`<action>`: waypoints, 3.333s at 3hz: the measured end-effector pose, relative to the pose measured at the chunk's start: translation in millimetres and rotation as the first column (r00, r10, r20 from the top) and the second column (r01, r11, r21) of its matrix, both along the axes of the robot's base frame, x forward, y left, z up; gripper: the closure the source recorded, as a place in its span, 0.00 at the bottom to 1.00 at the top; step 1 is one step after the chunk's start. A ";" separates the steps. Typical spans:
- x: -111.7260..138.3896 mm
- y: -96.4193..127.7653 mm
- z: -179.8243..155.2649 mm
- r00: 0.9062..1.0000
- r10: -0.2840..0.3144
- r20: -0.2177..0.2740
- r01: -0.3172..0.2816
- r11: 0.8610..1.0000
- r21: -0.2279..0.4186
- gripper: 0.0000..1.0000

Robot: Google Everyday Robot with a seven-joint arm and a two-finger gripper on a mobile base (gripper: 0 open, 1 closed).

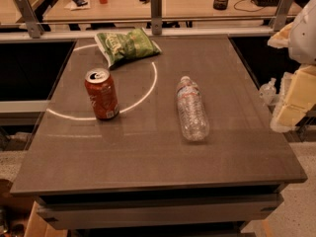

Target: Place water bottle upright

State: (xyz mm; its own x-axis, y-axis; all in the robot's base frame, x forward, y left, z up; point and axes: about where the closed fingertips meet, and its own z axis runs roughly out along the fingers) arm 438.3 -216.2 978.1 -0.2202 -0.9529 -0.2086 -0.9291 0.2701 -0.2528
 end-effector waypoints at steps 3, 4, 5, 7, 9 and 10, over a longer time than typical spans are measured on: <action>5.1 33.4 -4.6 0.996 -0.084 -0.022 0.085 0.995 0.059 0.00; 6.7 51.2 -13.9 0.971 -0.230 -0.068 0.238 0.958 0.157 0.00; -0.2 59.7 -21.1 0.934 -0.350 -0.069 0.356 0.898 0.260 0.00; 13.1 41.6 -44.2 0.853 -0.522 -0.029 0.475 0.751 0.460 0.00; 46.0 45.4 -58.0 0.790 -0.574 -0.217 0.588 0.609 0.532 0.00; 57.2 54.6 -60.4 0.750 -0.582 -0.315 0.653 0.571 0.498 0.00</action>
Offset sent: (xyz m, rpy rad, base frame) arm 0.0054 0.0136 -0.0045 0.0259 0.0243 -0.0689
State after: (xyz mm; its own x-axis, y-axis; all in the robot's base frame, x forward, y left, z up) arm 495.6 -161.6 917.6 -0.7641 -0.2948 -0.5738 -0.4923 0.8413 0.2233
